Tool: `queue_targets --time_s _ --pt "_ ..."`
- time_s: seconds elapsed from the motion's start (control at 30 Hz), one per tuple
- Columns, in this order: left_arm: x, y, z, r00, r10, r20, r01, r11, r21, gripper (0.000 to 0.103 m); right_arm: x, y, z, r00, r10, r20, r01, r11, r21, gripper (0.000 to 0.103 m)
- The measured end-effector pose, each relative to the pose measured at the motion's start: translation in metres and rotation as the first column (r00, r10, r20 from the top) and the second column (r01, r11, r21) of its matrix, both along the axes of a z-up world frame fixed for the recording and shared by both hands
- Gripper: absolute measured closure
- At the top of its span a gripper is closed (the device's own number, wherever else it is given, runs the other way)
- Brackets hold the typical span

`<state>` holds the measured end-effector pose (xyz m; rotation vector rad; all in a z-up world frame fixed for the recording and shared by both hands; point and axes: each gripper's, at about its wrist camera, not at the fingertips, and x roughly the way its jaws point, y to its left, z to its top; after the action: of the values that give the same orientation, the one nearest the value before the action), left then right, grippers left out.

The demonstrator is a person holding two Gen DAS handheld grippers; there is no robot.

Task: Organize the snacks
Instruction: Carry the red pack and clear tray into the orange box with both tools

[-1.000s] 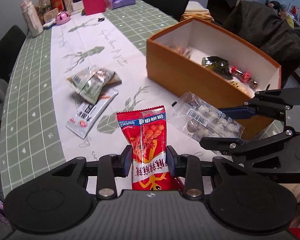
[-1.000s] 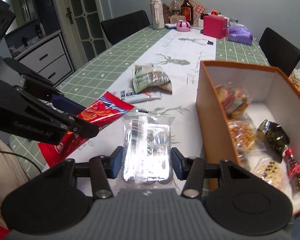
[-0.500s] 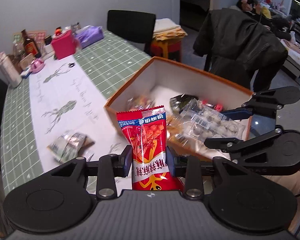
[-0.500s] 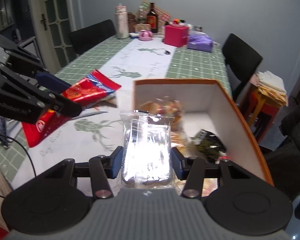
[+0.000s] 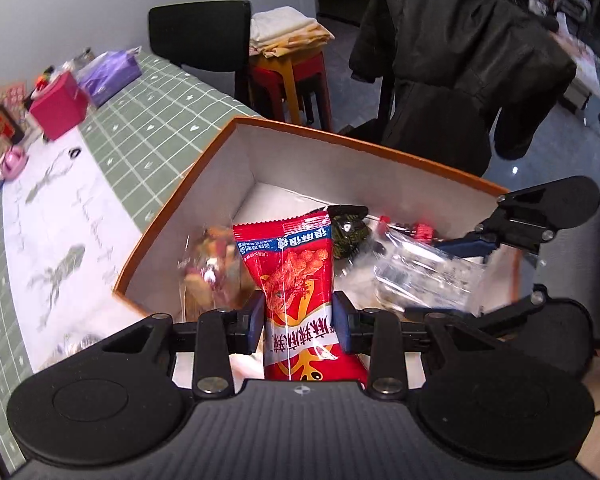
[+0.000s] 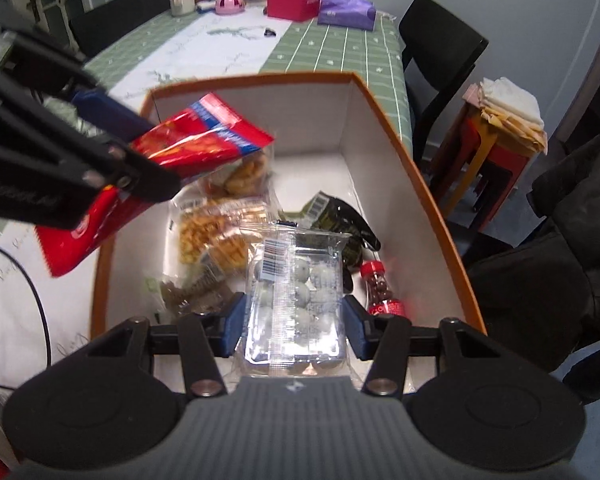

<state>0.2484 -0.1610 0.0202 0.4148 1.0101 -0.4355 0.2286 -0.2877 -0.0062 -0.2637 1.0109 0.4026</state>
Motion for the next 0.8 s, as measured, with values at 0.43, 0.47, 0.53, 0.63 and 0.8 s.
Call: queue_targets --time_s 0.43,0.47,0.53,0.63,0.8 --pt "0.030 -0.021 -0.058 0.992 -0.051 -0.112 0.052 0.999 0.006 0.063 0.021 0.008 -0.033 0.992 0.085 -0.094 -0.093 0.992 -0.081 0.051" --pt "0.031 -0.023 -0.062 0.991 -0.055 -0.122 0.057 0.998 0.013 0.063 0.020 0.009 -0.034 0.991 0.095 -0.098 -0.104 0.991 -0.088 0.051" --pt "0.032 -0.024 -0.070 0.989 -0.058 -0.133 0.062 0.998 0.025 0.063 0.019 0.011 -0.035 0.989 0.109 -0.100 -0.119 0.988 -0.099 0.050" --pt "0.035 -0.025 -0.077 0.987 -0.052 -0.154 0.057 0.998 0.029 0.063 0.019 0.012 -0.038 0.987 0.121 -0.108 -0.133 0.985 -0.108 0.050" --pt "0.035 -0.028 -0.078 0.987 -0.055 -0.154 0.063 0.997 0.049 0.059 0.023 0.011 -0.042 0.985 0.117 -0.129 -0.130 0.986 -0.101 0.048"
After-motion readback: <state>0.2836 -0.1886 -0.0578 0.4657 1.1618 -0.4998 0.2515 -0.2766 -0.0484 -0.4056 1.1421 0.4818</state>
